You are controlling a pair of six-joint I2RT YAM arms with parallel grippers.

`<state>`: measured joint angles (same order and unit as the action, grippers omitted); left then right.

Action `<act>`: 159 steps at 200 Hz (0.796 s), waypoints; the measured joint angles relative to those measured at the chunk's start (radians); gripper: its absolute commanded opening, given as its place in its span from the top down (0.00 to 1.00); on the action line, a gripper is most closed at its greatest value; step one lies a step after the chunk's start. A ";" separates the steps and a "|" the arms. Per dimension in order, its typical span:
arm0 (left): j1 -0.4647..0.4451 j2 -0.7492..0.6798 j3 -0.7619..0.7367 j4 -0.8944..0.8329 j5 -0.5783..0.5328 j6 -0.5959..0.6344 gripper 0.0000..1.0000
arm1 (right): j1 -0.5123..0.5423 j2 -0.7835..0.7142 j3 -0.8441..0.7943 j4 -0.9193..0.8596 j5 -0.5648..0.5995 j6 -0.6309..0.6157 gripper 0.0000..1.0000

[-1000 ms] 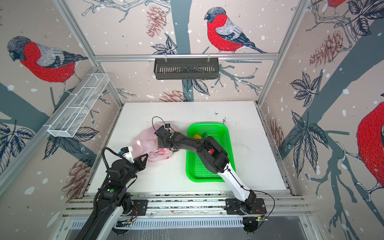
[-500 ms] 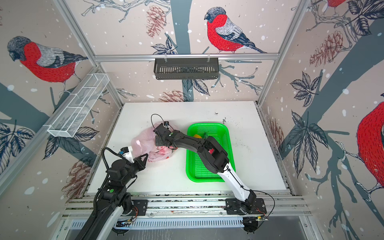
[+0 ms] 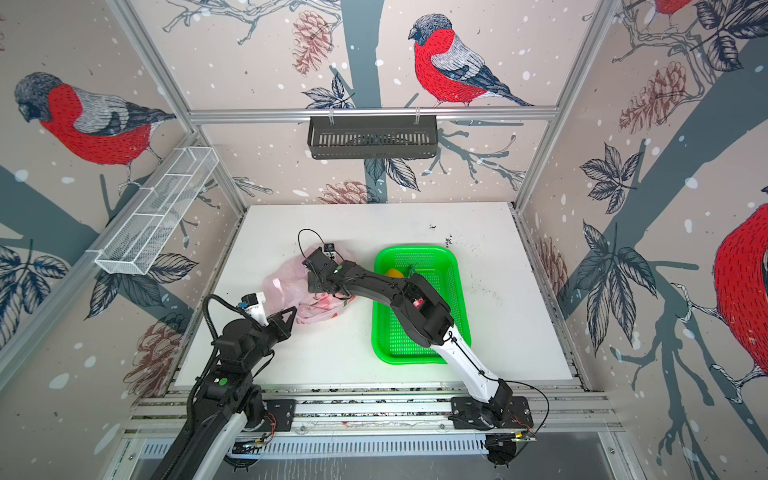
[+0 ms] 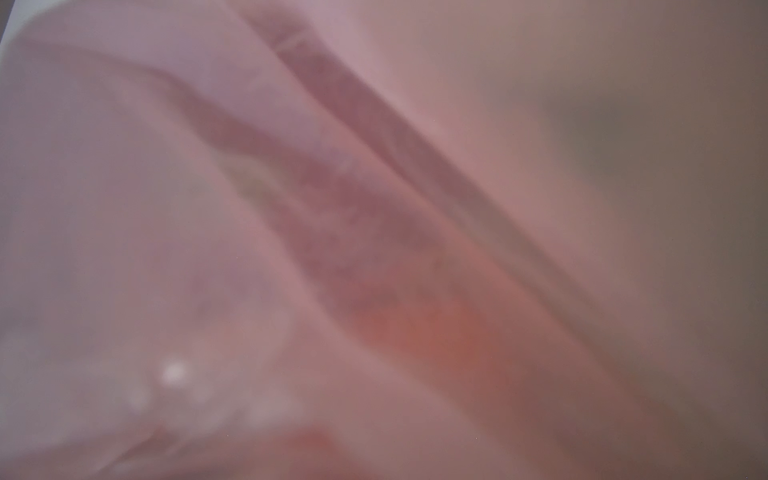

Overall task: Untie the knot of the plastic bag and take out the fruit
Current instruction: 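Lift the orange fruit up out of the bag mouth with the right gripper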

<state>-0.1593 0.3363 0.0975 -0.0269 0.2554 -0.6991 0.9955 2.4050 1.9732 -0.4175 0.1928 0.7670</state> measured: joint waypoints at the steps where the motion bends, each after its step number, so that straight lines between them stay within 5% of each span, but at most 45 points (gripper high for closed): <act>1: 0.000 0.000 0.000 0.000 0.000 0.000 1.00 | 0.000 0.001 0.001 0.000 0.000 0.000 0.13; 74: 0.000 0.003 0.000 0.003 -0.001 0.000 1.00 | 0.012 -0.008 -0.002 -0.003 0.012 0.012 0.29; 159: 0.000 0.007 0.010 0.023 -0.016 0.000 1.00 | 0.045 -0.083 -0.094 -0.002 0.018 0.007 0.36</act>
<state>-0.1593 0.3435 0.1078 -0.0040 0.2390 -0.6994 1.0409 2.3219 1.8793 -0.4198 0.2111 0.7742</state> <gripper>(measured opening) 0.048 0.701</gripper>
